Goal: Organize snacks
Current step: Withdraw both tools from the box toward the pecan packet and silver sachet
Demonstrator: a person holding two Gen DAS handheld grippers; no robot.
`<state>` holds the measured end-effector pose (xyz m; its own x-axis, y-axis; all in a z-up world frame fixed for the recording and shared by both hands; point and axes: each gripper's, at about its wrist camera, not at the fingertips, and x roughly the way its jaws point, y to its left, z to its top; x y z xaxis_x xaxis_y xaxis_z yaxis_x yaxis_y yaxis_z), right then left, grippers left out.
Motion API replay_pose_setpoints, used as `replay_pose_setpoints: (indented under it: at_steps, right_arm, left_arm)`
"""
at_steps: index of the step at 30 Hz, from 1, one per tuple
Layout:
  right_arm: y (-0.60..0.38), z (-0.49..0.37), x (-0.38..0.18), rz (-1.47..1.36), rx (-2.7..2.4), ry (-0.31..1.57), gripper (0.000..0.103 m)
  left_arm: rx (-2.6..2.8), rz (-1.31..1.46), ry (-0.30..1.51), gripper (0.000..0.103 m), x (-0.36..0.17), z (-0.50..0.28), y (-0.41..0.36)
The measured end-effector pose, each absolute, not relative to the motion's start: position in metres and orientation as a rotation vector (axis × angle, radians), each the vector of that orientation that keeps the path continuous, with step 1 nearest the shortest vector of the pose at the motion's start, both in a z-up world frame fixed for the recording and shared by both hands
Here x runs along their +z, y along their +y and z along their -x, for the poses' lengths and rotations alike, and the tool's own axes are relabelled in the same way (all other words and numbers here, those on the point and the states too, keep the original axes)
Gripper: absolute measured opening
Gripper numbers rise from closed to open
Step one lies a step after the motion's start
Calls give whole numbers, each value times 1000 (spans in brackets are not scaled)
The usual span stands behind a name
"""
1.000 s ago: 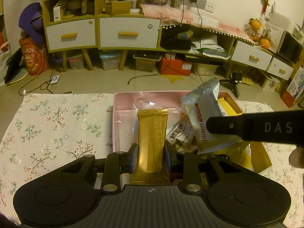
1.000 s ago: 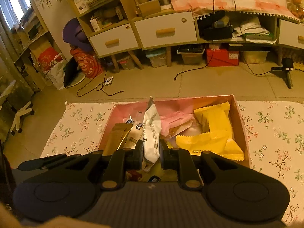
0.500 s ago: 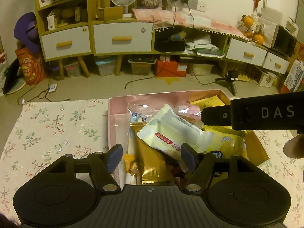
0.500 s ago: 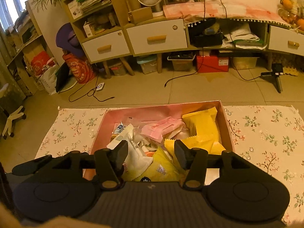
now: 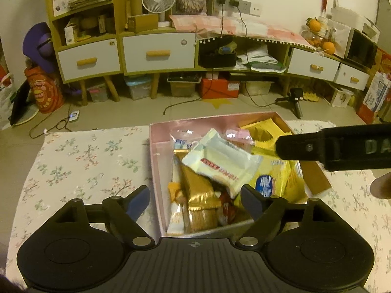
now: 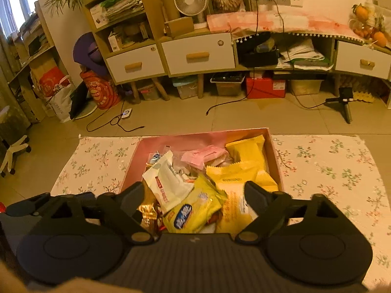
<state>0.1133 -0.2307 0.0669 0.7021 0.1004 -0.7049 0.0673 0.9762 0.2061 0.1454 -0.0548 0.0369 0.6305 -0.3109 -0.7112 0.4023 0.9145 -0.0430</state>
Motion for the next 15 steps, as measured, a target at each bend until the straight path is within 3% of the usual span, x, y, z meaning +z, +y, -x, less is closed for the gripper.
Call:
replay_pose_setpoints:
  at_steps: [7,15]
  right_arm:
    - [-232,-91,66,-206,-10,809,100]
    - [-232,-66,59,-178,-36,822,103]
  left_arm:
    - [-398,-127,826,90,31,-124,-40]
    - [-390,-117,863,93,25,-98,-27]
